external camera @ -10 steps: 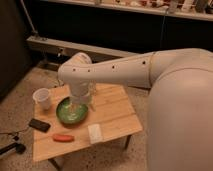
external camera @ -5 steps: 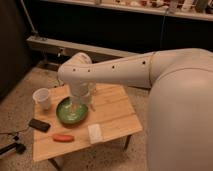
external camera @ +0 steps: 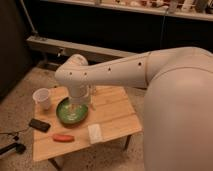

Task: Push the eraser across the table

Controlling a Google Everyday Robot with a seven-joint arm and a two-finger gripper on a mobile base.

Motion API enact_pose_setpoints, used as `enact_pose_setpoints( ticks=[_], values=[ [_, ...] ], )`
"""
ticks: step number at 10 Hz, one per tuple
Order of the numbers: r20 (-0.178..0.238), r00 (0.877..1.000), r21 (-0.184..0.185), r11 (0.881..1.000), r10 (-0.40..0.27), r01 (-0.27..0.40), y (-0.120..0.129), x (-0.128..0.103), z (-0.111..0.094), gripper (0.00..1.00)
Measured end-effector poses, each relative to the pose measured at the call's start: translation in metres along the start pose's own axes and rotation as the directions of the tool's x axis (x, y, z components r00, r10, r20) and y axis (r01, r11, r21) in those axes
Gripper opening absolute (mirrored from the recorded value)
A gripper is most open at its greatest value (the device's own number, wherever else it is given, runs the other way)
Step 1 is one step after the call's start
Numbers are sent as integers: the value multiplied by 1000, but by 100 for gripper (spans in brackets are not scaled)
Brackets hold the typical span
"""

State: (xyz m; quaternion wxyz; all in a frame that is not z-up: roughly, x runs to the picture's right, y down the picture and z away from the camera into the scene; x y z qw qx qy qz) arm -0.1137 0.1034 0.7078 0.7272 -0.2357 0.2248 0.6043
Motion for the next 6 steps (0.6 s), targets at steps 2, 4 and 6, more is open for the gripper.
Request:
enact_pose_setpoints(
  ticks=[2, 4, 6],
  values=[
    [10, 1000, 15, 1000, -19, 19, 3, -1, 1, 65],
    [25, 999, 15, 999, -33, 32, 7, -4, 1, 60],
    [62, 994, 9, 996, -88, 88, 19, -16, 0, 39]
  ],
)
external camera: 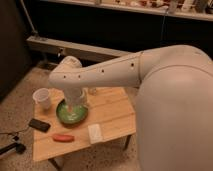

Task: Push the eraser across the table

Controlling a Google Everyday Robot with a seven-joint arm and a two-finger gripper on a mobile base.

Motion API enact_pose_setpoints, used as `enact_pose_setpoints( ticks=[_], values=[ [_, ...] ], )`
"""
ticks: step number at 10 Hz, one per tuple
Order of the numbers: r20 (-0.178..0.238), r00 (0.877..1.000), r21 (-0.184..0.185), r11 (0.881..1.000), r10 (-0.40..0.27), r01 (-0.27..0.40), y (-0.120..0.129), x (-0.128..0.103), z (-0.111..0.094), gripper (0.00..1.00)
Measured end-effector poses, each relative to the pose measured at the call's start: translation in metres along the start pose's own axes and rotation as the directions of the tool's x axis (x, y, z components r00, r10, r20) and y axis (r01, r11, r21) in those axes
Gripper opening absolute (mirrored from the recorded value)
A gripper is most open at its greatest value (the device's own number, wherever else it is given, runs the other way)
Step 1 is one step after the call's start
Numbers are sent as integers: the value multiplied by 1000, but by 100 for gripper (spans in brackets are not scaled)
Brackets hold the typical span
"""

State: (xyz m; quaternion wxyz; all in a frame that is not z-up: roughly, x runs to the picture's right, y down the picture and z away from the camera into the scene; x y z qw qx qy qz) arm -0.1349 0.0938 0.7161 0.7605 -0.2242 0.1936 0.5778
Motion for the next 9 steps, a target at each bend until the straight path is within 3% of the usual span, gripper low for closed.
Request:
enact_pose_setpoints(
  ticks=[4, 9],
  values=[
    [44, 991, -17, 992, -127, 128, 40, -36, 2, 2],
    [42, 969, -36, 969, -244, 246, 87, -67, 12, 0]
  ],
)
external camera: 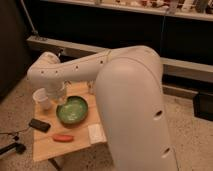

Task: Push the eraser across the table

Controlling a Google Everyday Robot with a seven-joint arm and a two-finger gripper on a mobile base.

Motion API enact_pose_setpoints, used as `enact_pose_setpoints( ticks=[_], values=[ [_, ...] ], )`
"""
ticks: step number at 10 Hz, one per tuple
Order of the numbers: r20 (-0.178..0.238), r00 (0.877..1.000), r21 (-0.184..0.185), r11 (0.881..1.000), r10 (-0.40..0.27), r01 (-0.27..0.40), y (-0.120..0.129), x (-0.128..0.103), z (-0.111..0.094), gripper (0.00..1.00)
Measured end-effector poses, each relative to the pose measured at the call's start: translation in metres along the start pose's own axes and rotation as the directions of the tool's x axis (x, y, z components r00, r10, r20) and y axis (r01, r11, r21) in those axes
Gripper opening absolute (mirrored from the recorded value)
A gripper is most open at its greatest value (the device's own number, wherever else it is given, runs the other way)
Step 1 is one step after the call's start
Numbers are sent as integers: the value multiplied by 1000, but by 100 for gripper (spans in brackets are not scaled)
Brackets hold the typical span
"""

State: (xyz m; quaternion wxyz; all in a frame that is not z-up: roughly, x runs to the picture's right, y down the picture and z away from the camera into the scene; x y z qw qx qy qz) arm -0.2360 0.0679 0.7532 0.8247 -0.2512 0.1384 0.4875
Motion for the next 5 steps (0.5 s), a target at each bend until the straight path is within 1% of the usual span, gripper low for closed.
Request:
enact_pose_setpoints(
  ticks=[1, 2, 5],
  values=[
    [-4, 1000, -7, 1000, -26, 26, 9, -8, 5, 0],
    [-7, 999, -11, 999, -38, 38, 14, -11, 7, 0],
    [-38, 996, -23, 996, -84, 83, 28, -18, 21, 0]
  ],
)
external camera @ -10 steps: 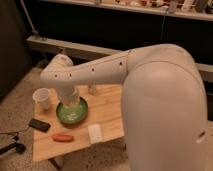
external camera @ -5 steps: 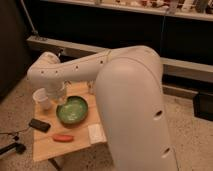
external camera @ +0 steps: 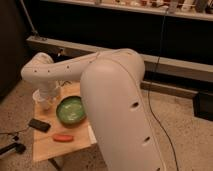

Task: Push the eraser across the table

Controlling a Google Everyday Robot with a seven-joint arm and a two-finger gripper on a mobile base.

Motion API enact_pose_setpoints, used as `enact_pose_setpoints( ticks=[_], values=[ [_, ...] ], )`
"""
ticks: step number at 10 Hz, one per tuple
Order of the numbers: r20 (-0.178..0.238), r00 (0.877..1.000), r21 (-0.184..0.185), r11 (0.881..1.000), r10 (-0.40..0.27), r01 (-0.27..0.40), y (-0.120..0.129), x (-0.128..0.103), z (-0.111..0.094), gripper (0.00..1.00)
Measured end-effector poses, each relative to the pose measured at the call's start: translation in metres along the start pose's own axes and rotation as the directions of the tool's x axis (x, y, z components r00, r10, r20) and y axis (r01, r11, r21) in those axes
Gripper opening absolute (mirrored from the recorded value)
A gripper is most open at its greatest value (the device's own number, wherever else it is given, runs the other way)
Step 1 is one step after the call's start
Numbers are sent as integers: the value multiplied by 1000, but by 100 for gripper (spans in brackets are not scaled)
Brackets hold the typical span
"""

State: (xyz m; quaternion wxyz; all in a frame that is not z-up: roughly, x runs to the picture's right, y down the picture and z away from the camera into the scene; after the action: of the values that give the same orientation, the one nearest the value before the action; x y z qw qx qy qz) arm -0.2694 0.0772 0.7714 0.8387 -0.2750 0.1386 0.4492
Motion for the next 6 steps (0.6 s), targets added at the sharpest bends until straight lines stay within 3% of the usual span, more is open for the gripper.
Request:
enact_pose_setpoints(
  ticks=[3, 6],
  values=[
    [-61, 996, 9, 997, -71, 71, 6, 7, 20, 0],
    [-138, 977, -2, 986, -165, 167, 11, 21, 39, 0]
  ],
)
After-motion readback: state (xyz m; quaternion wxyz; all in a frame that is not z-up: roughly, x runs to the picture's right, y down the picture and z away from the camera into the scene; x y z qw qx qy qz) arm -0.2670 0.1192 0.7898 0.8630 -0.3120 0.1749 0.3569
